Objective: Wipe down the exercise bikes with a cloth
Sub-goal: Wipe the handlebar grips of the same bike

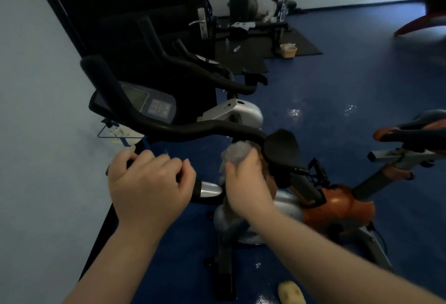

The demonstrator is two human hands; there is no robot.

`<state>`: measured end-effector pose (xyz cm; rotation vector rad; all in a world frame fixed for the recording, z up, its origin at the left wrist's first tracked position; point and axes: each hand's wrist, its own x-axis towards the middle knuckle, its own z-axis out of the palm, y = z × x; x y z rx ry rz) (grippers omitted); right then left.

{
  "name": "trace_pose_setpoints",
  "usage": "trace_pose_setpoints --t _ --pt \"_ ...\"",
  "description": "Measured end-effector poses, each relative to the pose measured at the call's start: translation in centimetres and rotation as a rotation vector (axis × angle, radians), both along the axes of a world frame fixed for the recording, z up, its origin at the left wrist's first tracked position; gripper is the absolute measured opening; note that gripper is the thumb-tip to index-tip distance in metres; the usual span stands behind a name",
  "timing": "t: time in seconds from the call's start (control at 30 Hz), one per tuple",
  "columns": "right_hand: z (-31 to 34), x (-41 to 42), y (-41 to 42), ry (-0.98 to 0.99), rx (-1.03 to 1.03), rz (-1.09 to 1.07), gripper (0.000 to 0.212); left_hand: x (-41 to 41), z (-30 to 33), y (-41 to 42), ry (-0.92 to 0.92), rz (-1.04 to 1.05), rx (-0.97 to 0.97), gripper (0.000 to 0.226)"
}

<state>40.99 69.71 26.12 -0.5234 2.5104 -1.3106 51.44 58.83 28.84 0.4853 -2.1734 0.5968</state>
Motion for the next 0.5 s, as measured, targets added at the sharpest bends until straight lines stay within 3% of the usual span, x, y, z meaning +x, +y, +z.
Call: trace_pose_setpoints --t 0.1,0.17,0.3,0.37,0.5 --pt "0.1 -0.3 0.1 0.028 0.053 0.01 0.036 -0.2 -0.1 -0.1 0.028 -0.004 -0.019 0.045" --pt "1.0 -2.2 -0.6 -0.061 0.072 0.0 0.036 -0.1 -0.1 -0.1 0.031 -0.007 -0.026 0.045" --pt "0.3 -0.7 -0.1 -0.116 -0.249 -0.041 0.03 0.3 -0.1 -0.2 0.021 -0.064 -0.041 0.043" --pt "-1.4 2.7 0.7 0.016 -0.298 -0.017 0.036 1.1 -0.2 -0.8 0.058 -0.186 -0.016 0.038" --pt "-1.3 6.4 0.7 0.39 -0.228 0.152 0.046 3.1 0.6 -1.0 0.232 -0.362 0.337 0.021"
